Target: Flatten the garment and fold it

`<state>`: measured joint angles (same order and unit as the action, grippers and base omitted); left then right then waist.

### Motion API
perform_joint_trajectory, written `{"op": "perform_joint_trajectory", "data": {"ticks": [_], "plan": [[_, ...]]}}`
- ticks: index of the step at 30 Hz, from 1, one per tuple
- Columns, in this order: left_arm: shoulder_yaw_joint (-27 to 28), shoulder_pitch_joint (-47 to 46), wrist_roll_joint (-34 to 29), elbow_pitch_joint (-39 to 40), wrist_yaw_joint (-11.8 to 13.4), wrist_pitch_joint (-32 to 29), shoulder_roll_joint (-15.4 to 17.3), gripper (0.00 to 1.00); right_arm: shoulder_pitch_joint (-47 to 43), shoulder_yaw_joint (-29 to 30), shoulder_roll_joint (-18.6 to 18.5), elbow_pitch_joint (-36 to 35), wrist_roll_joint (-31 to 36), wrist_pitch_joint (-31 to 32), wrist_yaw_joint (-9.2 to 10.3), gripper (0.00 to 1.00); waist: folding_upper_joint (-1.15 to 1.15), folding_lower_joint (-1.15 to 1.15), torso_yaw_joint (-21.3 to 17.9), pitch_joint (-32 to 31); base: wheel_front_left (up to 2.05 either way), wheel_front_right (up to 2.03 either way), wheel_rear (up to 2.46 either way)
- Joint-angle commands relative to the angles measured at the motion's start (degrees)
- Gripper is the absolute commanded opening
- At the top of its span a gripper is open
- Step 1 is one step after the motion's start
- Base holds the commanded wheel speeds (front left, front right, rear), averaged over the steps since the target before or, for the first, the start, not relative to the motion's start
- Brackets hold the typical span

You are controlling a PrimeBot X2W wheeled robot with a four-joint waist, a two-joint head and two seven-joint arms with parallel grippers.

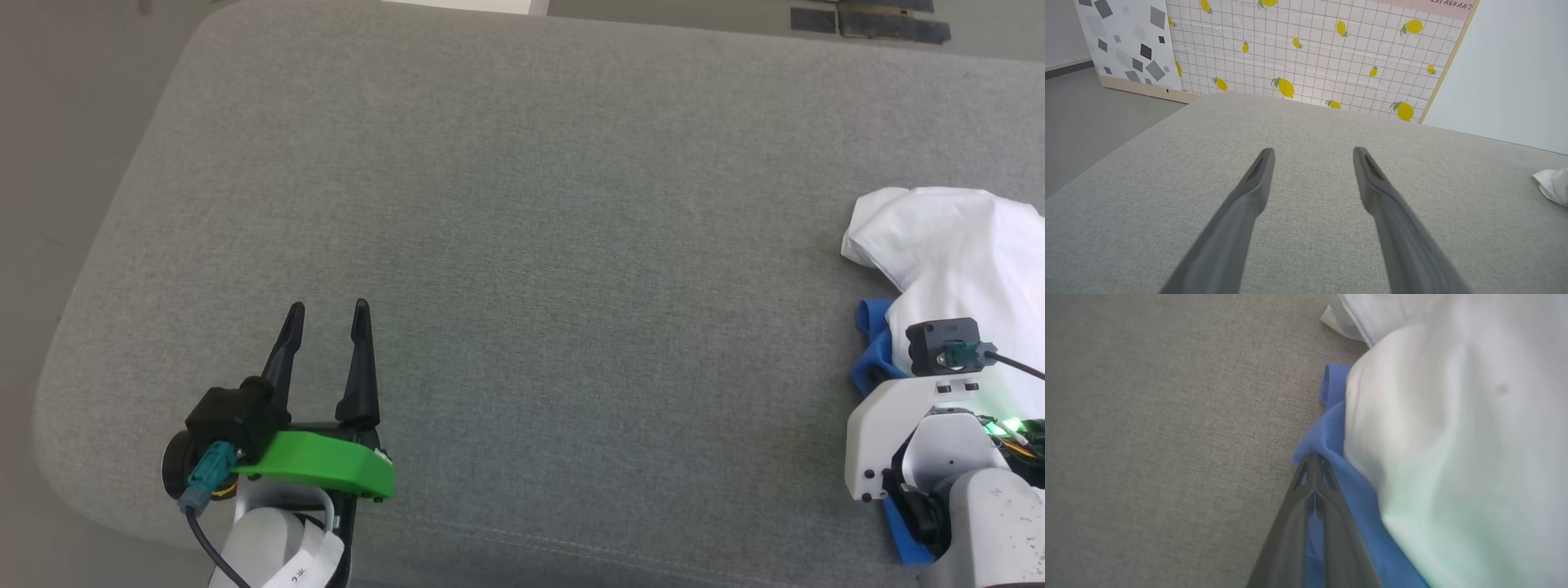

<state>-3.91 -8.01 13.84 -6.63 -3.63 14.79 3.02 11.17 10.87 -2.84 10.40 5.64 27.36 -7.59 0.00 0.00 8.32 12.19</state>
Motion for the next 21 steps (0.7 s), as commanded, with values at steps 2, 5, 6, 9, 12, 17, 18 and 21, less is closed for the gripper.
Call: {"op": "perform_joint_trajectory", "data": {"ticks": [2,5,6,9,12,17,18,21], "plan": [[0.0,-0.9,0.9,-0.2,0.0,0.2,-0.1,1.00,0.8,-0.6,0.0,0.0,-0.9,-0.9,0.10,0.00,0.00,0.00,0.5,-0.7,0.00,0.00,0.00],[0.1,-0.6,0.8,-0.4,0.0,0.2,-0.1,1.00,0.6,-2.7,0.0,-1.1,-3.1,-1.8,0.10,0.00,0.00,0.00,0.9,-1.3,0.00,0.00,0.00],[0.0,-0.5,0.8,-0.5,0.0,0.2,-0.1,1.00,0.6,-3.1,0.0,-1.6,-3.7,-2.3,0.10,0.00,0.00,0.00,1.0,-1.6,0.00,0.00,0.00],[0.2,-0.2,0.7,-0.6,0.0,0.2,-0.1,1.00,-0.2,-3.9,0.0,-3.6,-4.7,-2.4,0.10,0.00,0.00,0.00,1.1,-2.1,0.00,0.00,0.00],[0.4,0.2,0.5,-0.5,0.0,0.2,-0.1,1.00,-1.5,-3.1,0.0,-6.0,-3.4,-2.5,0.10,0.73,0.00,0.00,0.9,-2.4,0.00,0.00,0.00],[0.5,0.7,0.4,-0.2,0.0,0.2,-0.1,1.00,-4.2,-1.2,0.0,-8.8,-0.9,0.0,0.10,1.00,0.00,0.00,0.3,-2.4,0.00,0.00,0.00],[0.5,0.7,0.4,-0.2,0.0,0.2,-0.1,1.00,-4.4,-1.0,0.0,-9.0,-0.2,0.3,0.10,1.00,0.00,0.00,0.2,-2.2,0.00,0.00,0.00],[0.4,0.4,0.3,0.0,-0.1,0.2,-0.1,1.00,-4.0,-0.5,0.0,-8.6,0.6,1.0,0.10,1.00,0.00,0.00,-0.1,-1.6,0.00,0.00,0.00]]}}
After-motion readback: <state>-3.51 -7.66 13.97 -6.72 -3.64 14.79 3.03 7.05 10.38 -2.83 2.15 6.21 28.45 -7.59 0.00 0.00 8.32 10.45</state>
